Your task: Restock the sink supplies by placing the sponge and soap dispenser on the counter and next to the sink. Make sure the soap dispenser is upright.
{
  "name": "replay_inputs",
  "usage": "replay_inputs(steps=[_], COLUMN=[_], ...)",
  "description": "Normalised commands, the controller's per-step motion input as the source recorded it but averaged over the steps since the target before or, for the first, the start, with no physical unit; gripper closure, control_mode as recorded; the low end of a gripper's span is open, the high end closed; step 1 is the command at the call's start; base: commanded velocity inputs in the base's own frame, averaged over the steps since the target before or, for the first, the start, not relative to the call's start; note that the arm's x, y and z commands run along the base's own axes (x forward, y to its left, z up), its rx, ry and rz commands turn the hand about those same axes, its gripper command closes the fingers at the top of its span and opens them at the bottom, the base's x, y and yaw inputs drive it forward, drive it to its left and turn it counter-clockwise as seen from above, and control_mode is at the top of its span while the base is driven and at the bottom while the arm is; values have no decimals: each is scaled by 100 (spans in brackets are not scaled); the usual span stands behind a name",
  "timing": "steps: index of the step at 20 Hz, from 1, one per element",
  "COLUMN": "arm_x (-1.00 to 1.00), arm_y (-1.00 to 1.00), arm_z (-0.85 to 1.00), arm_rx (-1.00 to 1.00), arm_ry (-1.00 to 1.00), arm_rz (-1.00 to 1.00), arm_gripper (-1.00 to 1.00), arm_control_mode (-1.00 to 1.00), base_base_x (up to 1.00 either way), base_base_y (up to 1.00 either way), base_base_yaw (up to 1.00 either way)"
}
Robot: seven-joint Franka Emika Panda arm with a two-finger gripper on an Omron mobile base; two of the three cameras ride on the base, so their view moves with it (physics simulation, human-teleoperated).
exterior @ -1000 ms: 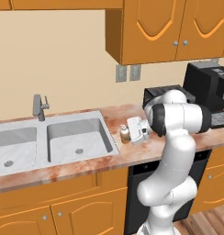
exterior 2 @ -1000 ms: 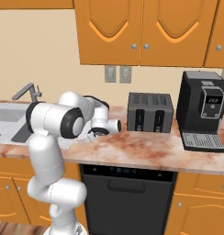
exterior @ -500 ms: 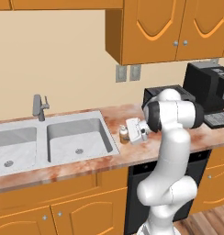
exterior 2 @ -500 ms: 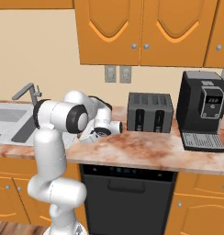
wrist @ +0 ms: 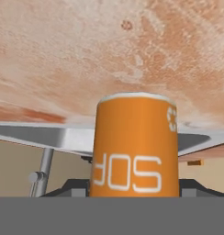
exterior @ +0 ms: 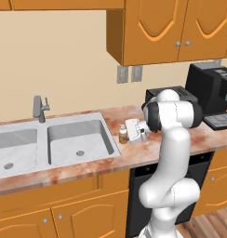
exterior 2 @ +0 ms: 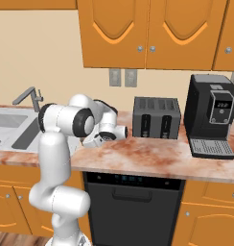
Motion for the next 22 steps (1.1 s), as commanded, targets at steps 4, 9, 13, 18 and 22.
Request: replay_inputs(steps=[4, 9, 13, 18, 22], arm_x=[0, 0, 0, 0, 0], arm_y=[10, 10, 9, 0, 0], arm_z=[-26, -29, -12, -1, 0], arm_rx=[2, 0, 0, 0, 0], arm_ry=[0, 0, 0, -1, 0], arm_rz=[0, 0, 0, 0, 0], arm_gripper=[100, -100, -100, -100, -100], arm_control_mode=[-100, -100, -100, -100, -100], base_base_x=[0, 0, 0, 0, 0], base_base_y=[0, 0, 0, 0, 0], base_base_yaw=[0, 0, 0, 0, 0])
